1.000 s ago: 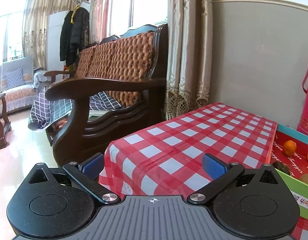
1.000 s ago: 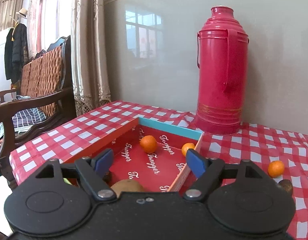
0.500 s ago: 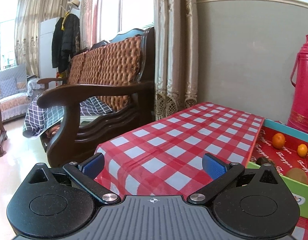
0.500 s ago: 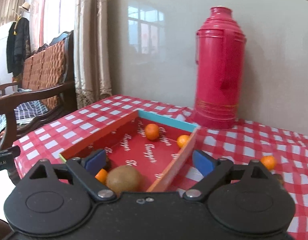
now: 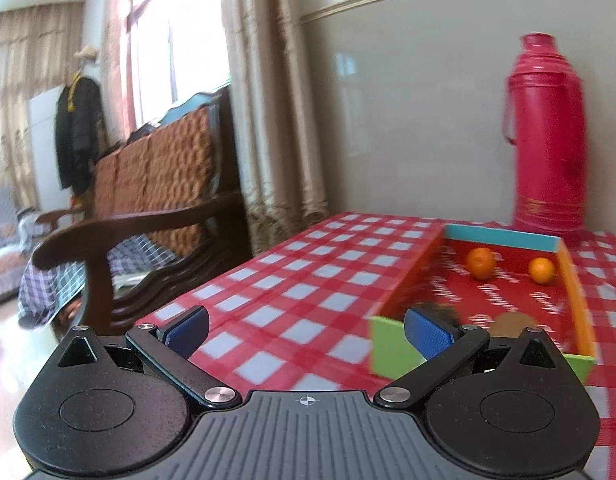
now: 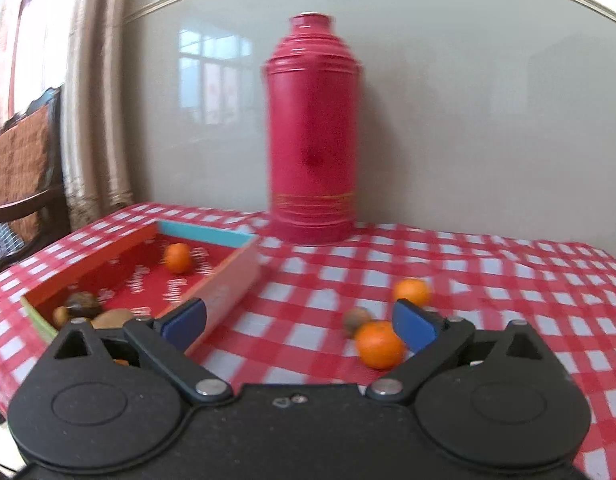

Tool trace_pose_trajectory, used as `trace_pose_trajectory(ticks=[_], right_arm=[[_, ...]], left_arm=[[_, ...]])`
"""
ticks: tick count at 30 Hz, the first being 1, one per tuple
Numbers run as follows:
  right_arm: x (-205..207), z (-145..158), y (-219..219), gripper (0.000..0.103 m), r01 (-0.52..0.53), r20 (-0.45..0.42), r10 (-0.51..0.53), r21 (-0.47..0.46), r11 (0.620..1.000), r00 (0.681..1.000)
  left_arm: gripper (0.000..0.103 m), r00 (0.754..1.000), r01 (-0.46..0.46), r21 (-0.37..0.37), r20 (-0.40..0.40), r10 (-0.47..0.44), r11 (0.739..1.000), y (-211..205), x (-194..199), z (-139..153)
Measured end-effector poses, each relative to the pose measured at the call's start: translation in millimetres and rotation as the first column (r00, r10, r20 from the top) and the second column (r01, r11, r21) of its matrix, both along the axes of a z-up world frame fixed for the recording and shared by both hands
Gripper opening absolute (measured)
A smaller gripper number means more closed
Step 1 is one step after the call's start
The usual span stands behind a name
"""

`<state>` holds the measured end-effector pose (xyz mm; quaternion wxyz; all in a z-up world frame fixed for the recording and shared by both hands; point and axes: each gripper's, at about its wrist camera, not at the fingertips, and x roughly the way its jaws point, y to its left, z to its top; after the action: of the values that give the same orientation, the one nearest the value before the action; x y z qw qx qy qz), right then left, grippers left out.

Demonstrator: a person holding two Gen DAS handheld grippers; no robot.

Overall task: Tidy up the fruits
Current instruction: 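Withdraw the open right gripper from the box, then reach the left gripper to a mandarin and grasp it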

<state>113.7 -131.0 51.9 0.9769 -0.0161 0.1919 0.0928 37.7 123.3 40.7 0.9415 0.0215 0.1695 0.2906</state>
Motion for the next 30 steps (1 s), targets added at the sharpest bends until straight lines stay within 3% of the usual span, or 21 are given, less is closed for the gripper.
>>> trace_pose_trajectory(ticks=[8, 16, 25, 30], right_arm=[[-8, -17, -53, 0.096, 0.167, 0.049, -0.168, 0.017, 0.986, 0.985], [-23, -23, -109, 0.098, 0.365, 0.085, -0.368, 0.055, 0.930, 0.926], [-30, -29, -132, 0.098, 0.423, 0.085, -0.429, 0.084, 0.902, 0.899], [-30, -27, -134, 0.098, 0.434, 0.100, -0.442, 0.092, 0.896, 0.891]], left_arm=[[0.103, 0.990, 0.140, 0.053, 0.013, -0.140, 0.989, -55, 11, 1], [0.103, 0.965, 0.260, 0.062, 0.011, -0.261, 0.964, -96, 23, -1], [0.103, 0.897, 0.441, 0.063, -0.066, -0.437, 0.895, -147, 39, 3], [0.102, 0.844, 0.533, 0.037, -0.083, -0.529, 0.845, -175, 51, 15]])
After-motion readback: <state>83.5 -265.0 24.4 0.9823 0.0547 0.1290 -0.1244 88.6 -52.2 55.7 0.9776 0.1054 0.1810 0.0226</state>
